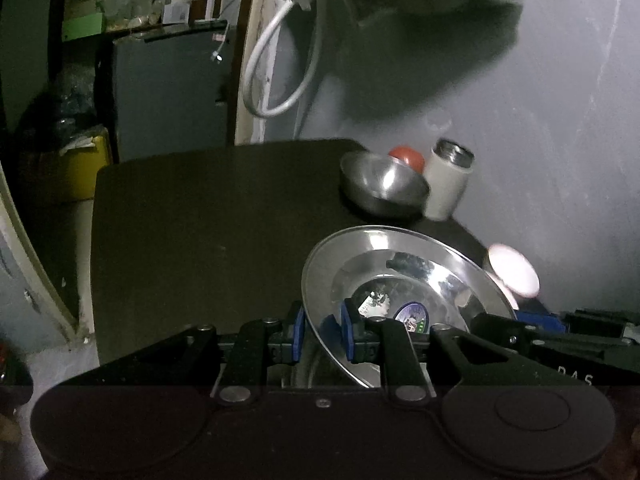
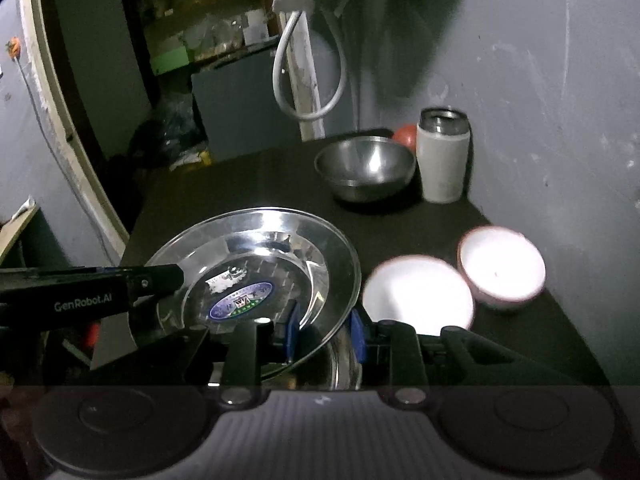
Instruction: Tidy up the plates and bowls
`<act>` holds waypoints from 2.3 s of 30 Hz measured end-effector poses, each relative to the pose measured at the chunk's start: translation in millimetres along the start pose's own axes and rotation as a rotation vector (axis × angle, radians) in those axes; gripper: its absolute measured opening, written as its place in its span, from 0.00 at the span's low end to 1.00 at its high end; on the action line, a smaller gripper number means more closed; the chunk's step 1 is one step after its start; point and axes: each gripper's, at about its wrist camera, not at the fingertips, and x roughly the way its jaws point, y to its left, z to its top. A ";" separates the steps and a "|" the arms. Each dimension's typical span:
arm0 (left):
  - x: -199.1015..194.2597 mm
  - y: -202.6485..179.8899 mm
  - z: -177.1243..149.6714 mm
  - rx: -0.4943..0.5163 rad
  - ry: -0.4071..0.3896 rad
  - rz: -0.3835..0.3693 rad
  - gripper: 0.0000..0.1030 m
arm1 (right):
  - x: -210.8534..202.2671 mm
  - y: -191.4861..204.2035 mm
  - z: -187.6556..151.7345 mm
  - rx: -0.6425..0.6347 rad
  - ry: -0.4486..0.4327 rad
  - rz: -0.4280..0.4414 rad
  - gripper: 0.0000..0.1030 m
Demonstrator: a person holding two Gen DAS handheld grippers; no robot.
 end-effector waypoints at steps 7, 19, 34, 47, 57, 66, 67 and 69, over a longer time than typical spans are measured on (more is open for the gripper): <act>-6.8 -4.7 -23.5 -0.015 0.064 0.033 0.21 | -4.3 -1.1 -23.5 -0.019 0.042 0.026 0.30; -4.6 -7.8 -35.1 -0.007 0.095 0.107 0.24 | 1.1 3.0 -31.8 -0.095 0.049 0.060 0.30; 3.4 -15.9 -43.3 0.042 0.112 0.151 0.28 | -0.4 13.5 -39.6 -0.192 0.041 0.029 0.31; 13.2 -18.9 -42.2 0.051 0.129 0.165 0.29 | 2.4 22.7 -39.3 -0.270 0.051 -0.017 0.34; 15.2 -18.7 -42.4 0.064 0.133 0.159 0.29 | 0.4 27.0 -40.4 -0.289 0.053 -0.032 0.35; 15.5 -21.2 -42.3 0.086 0.136 0.160 0.31 | 1.0 27.2 -40.5 -0.295 0.050 -0.042 0.38; 16.2 -21.7 -42.1 0.090 0.137 0.162 0.30 | 1.4 27.2 -40.7 -0.299 0.050 -0.048 0.39; 17.6 -21.9 -42.3 0.096 0.141 0.163 0.29 | 1.7 26.1 -41.0 -0.300 0.049 -0.051 0.40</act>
